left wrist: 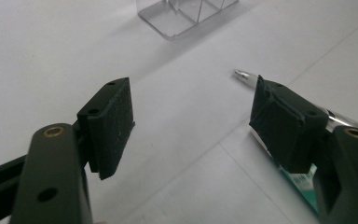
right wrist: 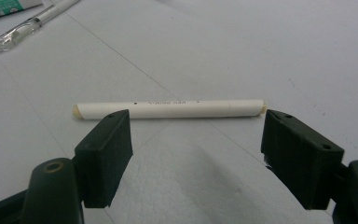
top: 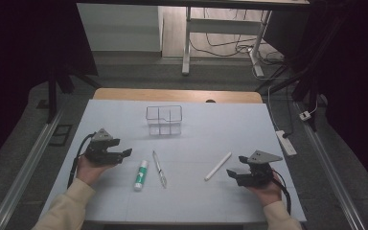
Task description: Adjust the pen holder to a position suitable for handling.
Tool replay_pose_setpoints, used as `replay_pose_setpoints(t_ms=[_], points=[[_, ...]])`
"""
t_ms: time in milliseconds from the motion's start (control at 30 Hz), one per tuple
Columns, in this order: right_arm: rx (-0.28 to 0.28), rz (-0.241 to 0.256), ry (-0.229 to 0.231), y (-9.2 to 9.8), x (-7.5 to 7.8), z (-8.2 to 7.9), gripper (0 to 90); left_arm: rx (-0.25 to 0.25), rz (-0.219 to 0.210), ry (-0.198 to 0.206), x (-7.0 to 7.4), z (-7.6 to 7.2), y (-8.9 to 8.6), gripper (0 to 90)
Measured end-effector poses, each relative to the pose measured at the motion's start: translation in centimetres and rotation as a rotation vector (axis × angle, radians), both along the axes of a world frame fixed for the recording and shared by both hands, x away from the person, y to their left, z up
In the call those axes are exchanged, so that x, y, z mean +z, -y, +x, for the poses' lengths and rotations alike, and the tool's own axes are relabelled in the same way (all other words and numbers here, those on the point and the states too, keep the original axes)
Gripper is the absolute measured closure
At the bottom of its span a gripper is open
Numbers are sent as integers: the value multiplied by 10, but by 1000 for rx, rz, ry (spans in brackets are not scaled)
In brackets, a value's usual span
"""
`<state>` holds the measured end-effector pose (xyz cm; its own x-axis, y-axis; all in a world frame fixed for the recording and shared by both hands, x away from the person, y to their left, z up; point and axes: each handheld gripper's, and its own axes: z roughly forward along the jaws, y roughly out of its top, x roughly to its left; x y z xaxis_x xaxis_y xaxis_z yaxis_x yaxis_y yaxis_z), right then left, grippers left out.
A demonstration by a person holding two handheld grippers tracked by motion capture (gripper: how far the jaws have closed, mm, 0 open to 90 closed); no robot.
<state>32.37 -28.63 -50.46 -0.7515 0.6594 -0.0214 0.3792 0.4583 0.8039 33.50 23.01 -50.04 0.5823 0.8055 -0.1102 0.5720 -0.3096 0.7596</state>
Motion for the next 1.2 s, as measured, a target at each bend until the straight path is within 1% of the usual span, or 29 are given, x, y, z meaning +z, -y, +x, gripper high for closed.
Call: replay_pose_setpoints(t_ms=[100,200,233,267,300,333,433,533,700,767,833,1033,1133,1167,1200], points=[[0,-2,-4,0,0,0,242,0,-2,-9,0,10,3,313],[-1,-3,-5,0,-1,-1,242,7,-9,-7,0,19,6,323],[-1,-3,-6,0,-1,-1,243,7,-9,-7,0,19,6,332],[-2,-7,-5,0,-1,-1,243,10,-6,-13,0,25,7,332],[-2,-7,-6,0,-1,-1,243,10,-6,-13,0,25,7,334],[-2,-9,-7,0,-1,-1,243,17,-6,-17,-1,31,8,341],[-3,-9,-7,0,-1,-1,243,29,-16,-16,-2,39,8,369],[-2,-11,-7,0,-1,-1,243,39,-12,-19,-3,45,9,389],[-3,-9,-5,0,-2,-1,243,56,-24,-21,-4,55,9,434],[-1,-13,-9,0,-2,-1,244,57,-17,-23,-5,58,9,447],[-2,-12,-8,0,-2,-1,244,60,-24,-28,-6,61,9,467],[-2,-16,-9,0,-2,0,246,56,-24,-31,-8,69,10,577],[-1,-19,-10,0,-2,0,247,56,-31,-40,-11,75,11,674],[-1,-19,-10,0,-2,0,247,56,-31,-40,-11,75,11,714],[-2,-20,-10,0,-2,0,247,52,-30,-39,-13,79,11,761]])
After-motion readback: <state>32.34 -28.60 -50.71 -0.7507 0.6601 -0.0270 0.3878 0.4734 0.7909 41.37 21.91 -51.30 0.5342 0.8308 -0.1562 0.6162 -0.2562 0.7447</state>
